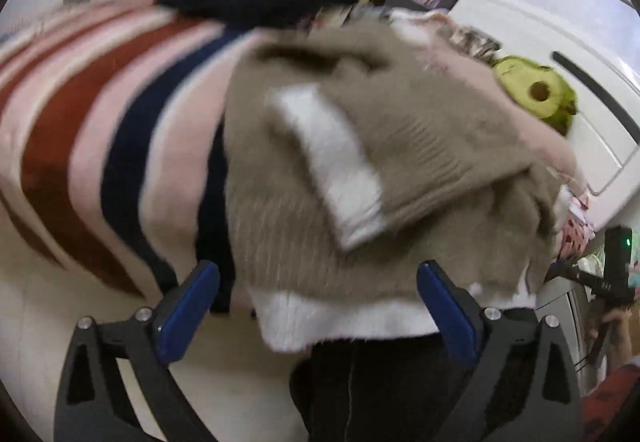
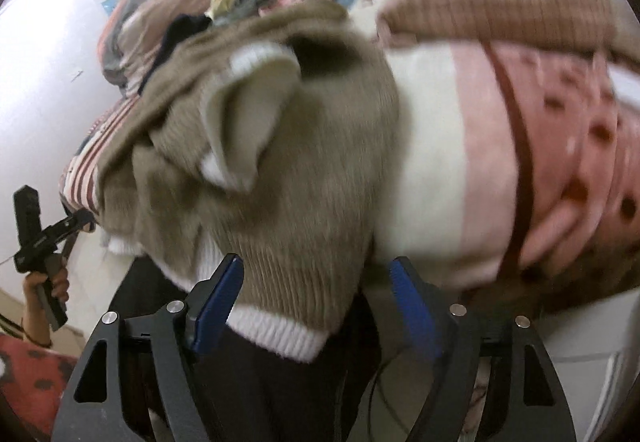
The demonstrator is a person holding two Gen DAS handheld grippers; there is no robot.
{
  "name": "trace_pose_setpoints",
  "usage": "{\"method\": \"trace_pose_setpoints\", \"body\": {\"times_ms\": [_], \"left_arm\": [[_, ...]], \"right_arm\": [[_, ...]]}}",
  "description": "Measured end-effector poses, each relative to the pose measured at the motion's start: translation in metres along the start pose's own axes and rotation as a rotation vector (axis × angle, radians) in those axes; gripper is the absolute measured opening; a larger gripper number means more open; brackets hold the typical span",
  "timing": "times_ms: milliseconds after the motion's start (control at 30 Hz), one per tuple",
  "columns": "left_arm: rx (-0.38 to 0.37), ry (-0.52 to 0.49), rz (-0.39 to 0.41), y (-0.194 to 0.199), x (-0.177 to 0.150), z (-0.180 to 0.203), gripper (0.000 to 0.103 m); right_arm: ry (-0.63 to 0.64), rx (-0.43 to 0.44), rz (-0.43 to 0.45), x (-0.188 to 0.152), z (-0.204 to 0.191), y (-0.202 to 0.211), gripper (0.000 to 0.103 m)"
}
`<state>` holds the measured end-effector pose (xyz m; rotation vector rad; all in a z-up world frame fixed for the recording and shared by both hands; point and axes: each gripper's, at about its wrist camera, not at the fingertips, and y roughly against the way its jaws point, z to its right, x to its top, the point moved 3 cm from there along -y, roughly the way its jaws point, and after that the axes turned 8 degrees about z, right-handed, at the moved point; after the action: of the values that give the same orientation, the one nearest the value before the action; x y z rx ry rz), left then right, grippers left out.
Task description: Fold small clothes
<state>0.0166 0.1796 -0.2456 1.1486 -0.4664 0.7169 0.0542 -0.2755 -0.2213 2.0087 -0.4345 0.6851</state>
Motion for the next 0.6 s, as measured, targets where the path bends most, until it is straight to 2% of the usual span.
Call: {"method": "trace_pose_setpoints", "body": {"times_ms": [100, 200, 333, 367, 433, 500, 600], "left_arm": [[-0.015, 0.053, -0.035, -0.013, -0.009, 0.0, 0.098], [-0.092, 0.1, -0.033, -0.023, -0.012, 0.006, 0.098], [-0.149, 0.15, -0.018, -0.03, -0.01, 0.012, 0.096], [-0.183, 0.176, -0.012, -0.03, -0.009, 0.014, 0.095], [-0.238, 0.203, -0.002, -0.028, -0.008, 0.019, 0.085], [-0.284, 0.214, 0.013, -0.024, -0.005, 0.022, 0.08], [-0.355, 0.232, 0.033, -0.021, 0.002, 0.028, 0.077]], "right_arm": [[-0.045, 0.052, -0.039, -0.011, -0.003, -0.011, 0.076], [-0.053, 0.074, -0.063, -0.015, -0.007, -0.022, 0.08], [-0.078, 0.102, -0.099, -0.017, -0.006, -0.037, 0.08], [-0.083, 0.108, -0.104, -0.016, -0.005, -0.039, 0.08], [-0.091, 0.132, -0.106, -0.016, -0.004, -0.041, 0.082], [-0.084, 0.16, -0.091, -0.014, -0.006, -0.04, 0.082], [-0.083, 0.284, -0.064, -0.01, -0.015, -0.031, 0.075]]}}
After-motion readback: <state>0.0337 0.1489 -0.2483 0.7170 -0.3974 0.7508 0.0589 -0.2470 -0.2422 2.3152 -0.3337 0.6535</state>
